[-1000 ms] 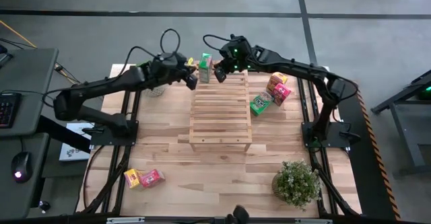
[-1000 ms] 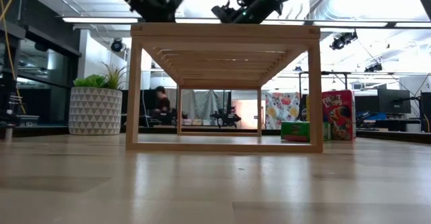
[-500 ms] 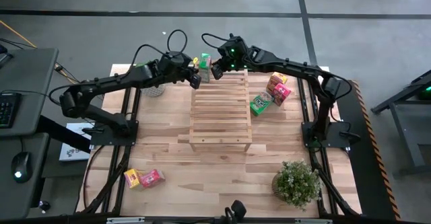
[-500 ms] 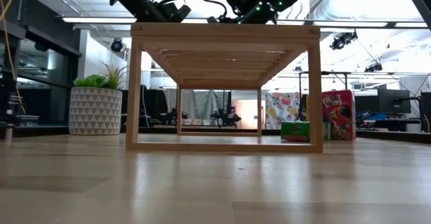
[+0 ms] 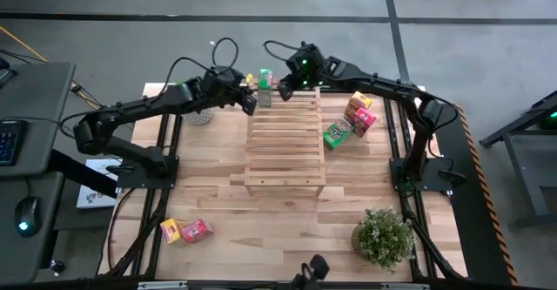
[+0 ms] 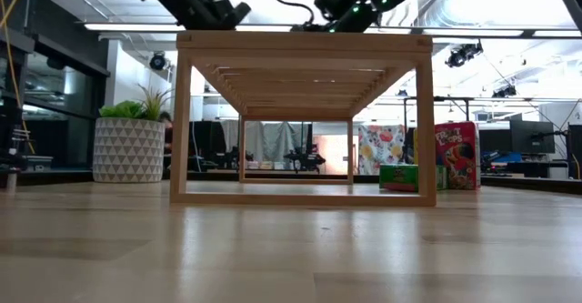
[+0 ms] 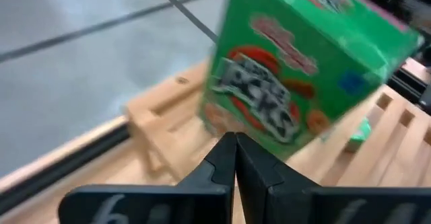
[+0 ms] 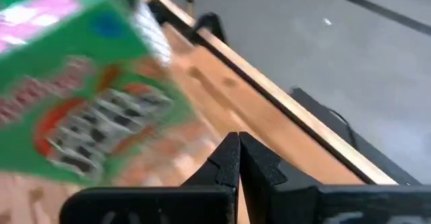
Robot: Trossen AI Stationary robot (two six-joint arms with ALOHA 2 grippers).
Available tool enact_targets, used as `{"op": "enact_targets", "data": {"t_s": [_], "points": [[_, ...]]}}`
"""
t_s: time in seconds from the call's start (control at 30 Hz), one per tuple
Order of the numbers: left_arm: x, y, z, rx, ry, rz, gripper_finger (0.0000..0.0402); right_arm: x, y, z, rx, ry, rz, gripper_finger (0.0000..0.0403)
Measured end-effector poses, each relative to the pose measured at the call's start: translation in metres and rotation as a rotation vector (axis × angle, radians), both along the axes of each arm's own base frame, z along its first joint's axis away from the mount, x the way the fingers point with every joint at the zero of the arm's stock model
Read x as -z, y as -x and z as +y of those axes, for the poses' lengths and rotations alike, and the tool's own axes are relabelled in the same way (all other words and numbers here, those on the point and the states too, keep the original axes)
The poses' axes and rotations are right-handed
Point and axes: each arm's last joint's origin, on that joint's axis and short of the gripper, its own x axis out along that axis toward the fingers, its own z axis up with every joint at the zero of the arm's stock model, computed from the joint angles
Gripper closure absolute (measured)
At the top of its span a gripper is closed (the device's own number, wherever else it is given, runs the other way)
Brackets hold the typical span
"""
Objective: Stack cereal on shelf
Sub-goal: Put the right green cereal box on the shelf and align with the other green cereal box
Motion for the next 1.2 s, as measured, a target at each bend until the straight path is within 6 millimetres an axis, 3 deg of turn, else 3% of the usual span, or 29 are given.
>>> {"op": "enact_targets", "data": {"t_s": [0.23, 0.43, 0.57, 0.77, 0.93, 1.07, 1.2], "points": [[-0.024, 0.027, 0.002, -0.075, -0.075, -0.051, 0.0401, -0.028, 0.039, -0.008, 0.034, 0.008, 0.027, 0.0403], [-0.044, 0.049, -0.006, -0.077, -0.147, -0.091, 0.0401, -0.050, 0.081, 0.016, -0.050, 0.034, 0.228, 0.0403], [-0.048, 0.052, -0.008, -0.072, -0.151, -0.108, 0.0401, -0.061, 0.109, 0.036, -0.095, 0.008, 0.314, 0.0403], [-0.049, 0.052, -0.011, -0.031, -0.120, -0.139, 0.0401, -0.031, 0.180, 0.091, -0.018, -0.129, 0.286, 0.0403], [-0.048, 0.049, -0.014, -0.015, -0.107, -0.146, 0.0401, -0.005, 0.227, 0.141, 0.084, -0.288, 0.013, 0.0403], [-0.046, 0.045, -0.014, -0.019, -0.087, -0.152, 0.0401, 0.017, 0.237, 0.157, 0.214, -0.360, -0.047, 0.0403], [-0.044, 0.043, -0.014, -0.020, -0.077, -0.151, 0.0401, 0.045, 0.225, 0.159, 0.306, -0.385, -0.007, 0.0403]]}}
